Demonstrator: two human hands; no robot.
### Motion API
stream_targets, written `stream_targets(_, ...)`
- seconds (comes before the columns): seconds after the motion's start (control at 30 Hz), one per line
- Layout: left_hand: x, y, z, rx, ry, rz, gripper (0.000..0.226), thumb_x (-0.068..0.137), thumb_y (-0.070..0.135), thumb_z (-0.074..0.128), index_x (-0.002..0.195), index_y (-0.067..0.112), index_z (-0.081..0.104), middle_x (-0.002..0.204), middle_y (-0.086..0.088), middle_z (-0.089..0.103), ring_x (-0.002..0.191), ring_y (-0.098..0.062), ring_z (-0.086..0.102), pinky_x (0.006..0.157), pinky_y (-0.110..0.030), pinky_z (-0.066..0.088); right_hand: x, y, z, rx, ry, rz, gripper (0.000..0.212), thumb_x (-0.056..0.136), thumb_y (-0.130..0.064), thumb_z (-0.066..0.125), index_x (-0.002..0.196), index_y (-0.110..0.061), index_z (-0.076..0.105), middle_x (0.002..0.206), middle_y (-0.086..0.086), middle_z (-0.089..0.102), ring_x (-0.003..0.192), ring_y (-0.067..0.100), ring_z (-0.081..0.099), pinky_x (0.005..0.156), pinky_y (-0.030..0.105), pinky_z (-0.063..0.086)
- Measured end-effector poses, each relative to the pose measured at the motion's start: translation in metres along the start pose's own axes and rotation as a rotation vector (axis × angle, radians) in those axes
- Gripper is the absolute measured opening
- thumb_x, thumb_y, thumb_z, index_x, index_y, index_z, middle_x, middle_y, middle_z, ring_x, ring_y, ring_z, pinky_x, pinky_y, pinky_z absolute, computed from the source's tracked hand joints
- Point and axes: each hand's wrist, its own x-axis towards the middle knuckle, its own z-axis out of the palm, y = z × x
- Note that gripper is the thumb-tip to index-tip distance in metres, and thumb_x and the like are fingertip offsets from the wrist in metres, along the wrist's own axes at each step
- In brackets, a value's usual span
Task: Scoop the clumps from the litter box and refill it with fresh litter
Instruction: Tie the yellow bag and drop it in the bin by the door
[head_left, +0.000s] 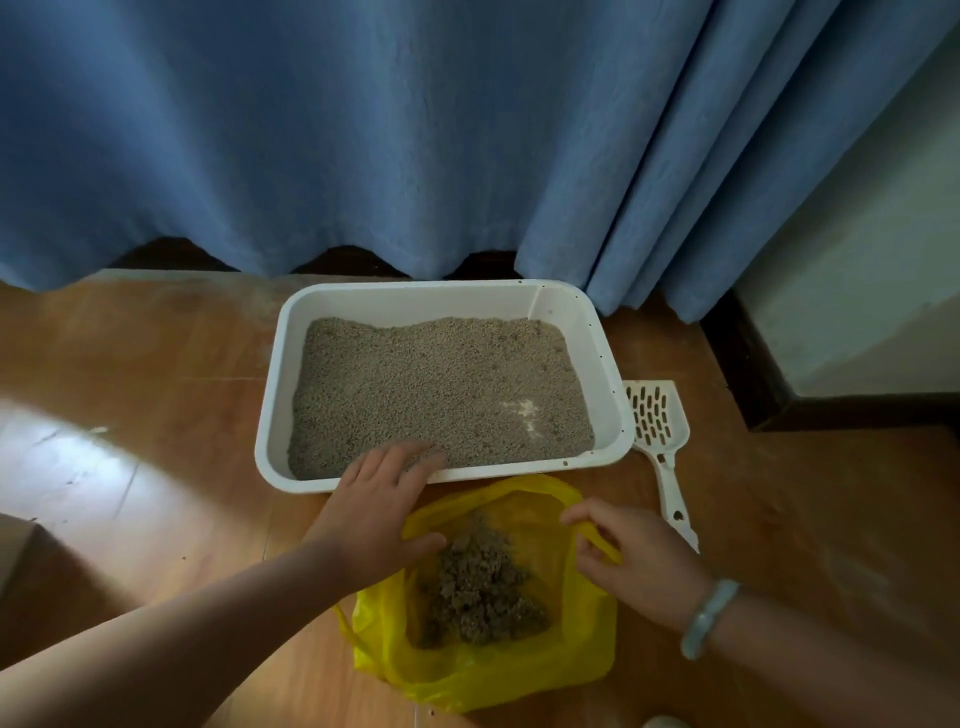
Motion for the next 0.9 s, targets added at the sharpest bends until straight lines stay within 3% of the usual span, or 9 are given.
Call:
stream_targets(0.1,-0.007,-0.009,-0.006,-0.024,0.093,-0.04,0.075,0.064,0.067,0.047,0.126,0.024,0.047,0.119,-0.001,0.052,0.11,-0.019,0.041,0.085,-0.039,0.048,0.019,-0.032,-0.002,-0.103,-0.014,-0.205,0.029,0.083,-0.019,0.063,0.111,-0.025,0.06,0.085,-0.022,0.054,0.081,-0.007,0.05,0.072,0.006,0.036)
stream_targets(0.23,-0.02,-0.022,-0.014,-0.007,0.082,-0.093,0.061,0.061,0.069,0.044,0.103,0.025,0.046,0.096,0.002,0.052,0.087,-0.019,0.052,0.065,-0.032,0.049,0.041,-0.065,0.002,-0.277,-0.01,-0.437,0.032,0.083,-0.026,0.061,0.115,-0.025,0.058,0.094,-0.007,0.062,0.089,0.01,0.055,0.072,0.023,0.041)
stream_targets(0.4,-0.043,-0.024,-0.031,-0.057,-0.561,-0.363,0.066,0.073,0.075,0.044,0.119,0.028,0.049,0.118,0.006,0.053,0.111,-0.019,0.054,0.081,-0.029,0.045,0.063,-0.084,0.009,-0.195,-0.07,-0.443,0.024,0.086,-0.026,0.061,0.11,-0.026,0.058,0.098,-0.008,0.058,0.094,0.007,0.054,0.078,0.024,0.045)
stream_targets(0.47,-0.048,-0.026,-0.031,-0.024,-0.786,-0.444,0.064,0.076,0.073,0.049,0.114,0.022,0.058,0.11,0.0,0.061,0.106,-0.022,0.058,0.078,-0.031,0.045,0.069,-0.086,0.011,-0.144,-0.086,-0.391,0.023,0.085,-0.026,0.063,0.108,-0.027,0.058,0.099,-0.01,0.058,0.095,0.004,0.054,0.08,0.023,0.046)
stream_targets(0.53,-0.049,-0.031,-0.029,-0.142,-0.866,-0.452,0.053,0.08,0.06,0.056,0.104,0.014,0.067,0.097,-0.005,0.066,0.095,-0.023,0.061,0.08,-0.033,0.05,0.072,-0.088,0.012,-0.081,-0.099,-0.344,0.023,0.083,-0.024,0.066,0.104,-0.028,0.059,0.096,-0.014,0.057,0.093,-0.001,0.053,0.079,0.019,0.044)
stream_targets(0.63,-0.039,-0.037,-0.037,-0.394,-0.713,-0.391,0.032,0.079,0.045,0.063,0.096,0.018,0.068,0.087,-0.001,0.064,0.081,-0.015,0.054,0.074,-0.026,0.045,0.074,-0.09,0.009,0.006,-0.101,-0.306,0.028,0.08,-0.016,0.069,0.098,-0.035,0.058,0.092,-0.019,0.06,0.092,-0.005,0.053,0.077,0.012,0.04)
stream_targets(0.7,-0.025,-0.035,-0.054,-0.644,-0.499,-0.372,0.011,0.077,0.041,0.068,0.073,0.03,0.067,0.071,0.007,0.058,0.07,-0.007,0.052,0.069,-0.025,0.043,0.074,-0.089,0.004,0.057,-0.08,-0.284,0.035,0.08,-0.013,0.07,0.093,-0.042,0.056,0.091,-0.017,0.062,0.092,-0.004,0.053,0.077,0.011,0.039)
stream_targets(0.77,-0.01,-0.028,-0.074,-0.885,-0.31,-0.336,0.017,0.075,0.033,0.073,0.06,0.031,0.065,0.068,0.005,0.056,0.066,-0.004,0.052,0.066,-0.023,0.041,0.075,-0.088,-0.002,0.104,-0.033,-0.269,0.036,0.081,-0.012,0.07,0.089,-0.045,0.057,0.091,-0.012,0.062,0.092,-0.002,0.053,0.079,0.014,0.041)
stream_targets(0.9,0.013,-0.008,-0.101,-1.292,-0.196,-0.371,0.011,0.08,0.018,0.072,0.072,0.016,0.065,0.119,0.01,0.06,0.11,-0.001,0.055,0.094,-0.025,0.041,0.074,-0.09,-0.021,0.163,0.052,-0.243,0.03,0.081,-0.012,0.07,0.084,-0.041,0.063,0.088,-0.007,0.061,0.086,0.004,0.053,0.078,0.022,0.044)
